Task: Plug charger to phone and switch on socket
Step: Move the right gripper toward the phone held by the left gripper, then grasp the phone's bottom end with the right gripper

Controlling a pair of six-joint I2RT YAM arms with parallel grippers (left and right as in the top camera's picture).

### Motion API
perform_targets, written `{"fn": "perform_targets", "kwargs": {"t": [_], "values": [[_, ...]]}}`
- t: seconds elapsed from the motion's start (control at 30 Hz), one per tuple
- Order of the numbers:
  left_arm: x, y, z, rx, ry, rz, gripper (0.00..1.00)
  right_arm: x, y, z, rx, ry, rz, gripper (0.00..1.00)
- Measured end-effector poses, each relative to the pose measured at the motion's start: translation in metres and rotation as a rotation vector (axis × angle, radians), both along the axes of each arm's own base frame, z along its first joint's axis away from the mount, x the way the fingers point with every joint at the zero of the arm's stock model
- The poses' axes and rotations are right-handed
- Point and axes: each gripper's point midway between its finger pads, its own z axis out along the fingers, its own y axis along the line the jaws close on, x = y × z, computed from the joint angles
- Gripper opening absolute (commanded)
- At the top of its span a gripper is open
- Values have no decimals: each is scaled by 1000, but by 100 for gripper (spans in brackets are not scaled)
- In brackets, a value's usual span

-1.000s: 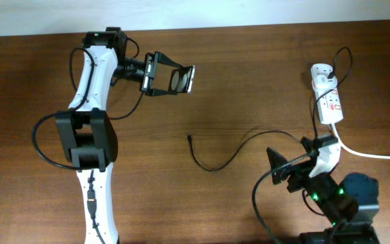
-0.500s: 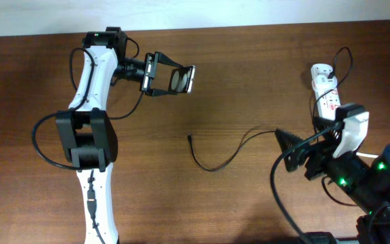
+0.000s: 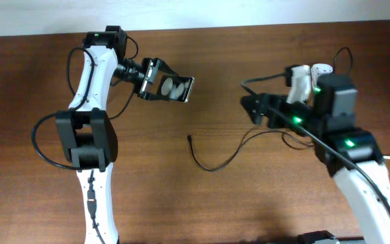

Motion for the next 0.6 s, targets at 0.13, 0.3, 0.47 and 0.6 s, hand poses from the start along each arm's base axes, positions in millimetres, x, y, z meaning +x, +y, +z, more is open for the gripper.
{"fn": "perform_targets", "kwargs": {"t": [0.13, 0.3, 0.47, 0.6], "values": [[-3, 7, -12, 91, 6, -9, 0, 26, 41, -32, 30, 48, 67, 86], [-10, 10, -21, 172, 26, -32, 0, 44, 85, -75, 89, 146, 93, 77], [-12, 15, -29, 243, 22, -46, 0, 46, 108, -115, 75, 241, 63, 74], [-16, 6, -32, 267, 25, -66, 0, 54, 113, -123, 96, 262, 7, 72]]}}
